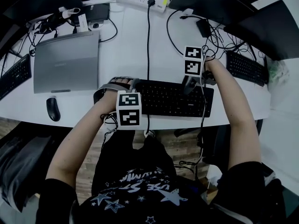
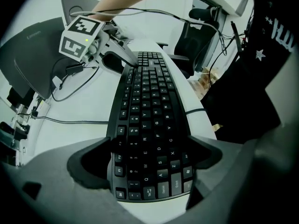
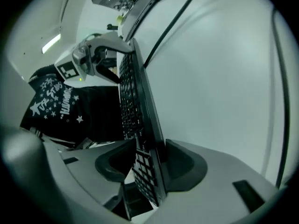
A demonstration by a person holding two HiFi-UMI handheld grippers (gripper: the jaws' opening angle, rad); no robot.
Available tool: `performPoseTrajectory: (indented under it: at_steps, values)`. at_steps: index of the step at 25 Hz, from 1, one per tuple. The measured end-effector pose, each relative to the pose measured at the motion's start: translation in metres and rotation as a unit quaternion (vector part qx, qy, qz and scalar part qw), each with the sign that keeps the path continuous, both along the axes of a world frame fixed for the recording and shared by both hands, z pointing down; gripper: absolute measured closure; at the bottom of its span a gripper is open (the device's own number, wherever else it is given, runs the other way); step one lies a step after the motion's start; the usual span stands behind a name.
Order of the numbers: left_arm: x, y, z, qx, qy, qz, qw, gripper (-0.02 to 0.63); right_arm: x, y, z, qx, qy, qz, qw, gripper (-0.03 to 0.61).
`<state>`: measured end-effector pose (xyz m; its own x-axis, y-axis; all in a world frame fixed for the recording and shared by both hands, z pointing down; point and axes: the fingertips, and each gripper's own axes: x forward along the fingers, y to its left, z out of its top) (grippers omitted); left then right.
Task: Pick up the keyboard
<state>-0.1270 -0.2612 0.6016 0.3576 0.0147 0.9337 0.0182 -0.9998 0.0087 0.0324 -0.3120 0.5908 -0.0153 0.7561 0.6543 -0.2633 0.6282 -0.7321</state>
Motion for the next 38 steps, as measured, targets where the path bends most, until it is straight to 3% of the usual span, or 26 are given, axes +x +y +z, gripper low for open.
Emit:
performPoseTrajectory:
  at_steps: [2,6,11,18,26,32,38]
  values:
    - [-0.001,-0.001,0.0,-0.001,-0.002,0.006,1.0,0.089,0.0,0.005,0.004,-0.012,-0.004,-0.023,1.0,0.388]
    - [0.0,-0.001,-0.001,-0.002,-0.002,0.013,0.9999,0.089,0.004,0.008,0.002,-0.038,-0.004,-0.015,0.999,0.41]
    - [-0.001,-0.003,0.0,-0.003,-0.001,0.016,0.9999,0.089,0.0,0.008,0.003,-0.03,-0.015,-0.03,0.999,0.425]
    - [-0.006,-0.004,-0.007,0.031,0.005,-0.023,0.9993,0.089,0.002,0.007,-0.008,0.035,-0.047,-0.036,0.998,0.439]
    - [-0.009,-0.008,-0.029,0.06,0.035,-0.112,0.9912,0.089,0.002,0.008,-0.027,0.117,-0.079,-0.047,0.989,0.443]
    - [-0.004,-0.012,-0.058,0.088,0.045,-0.144,0.9846,0.089,-0.001,0.009,-0.04,0.19,-0.103,-0.071,0.974,0.443]
    - [-0.002,-0.008,-0.078,0.11,0.051,-0.173,0.9775,0.089,-0.004,0.012,-0.05,0.272,-0.12,-0.105,0.949,0.443]
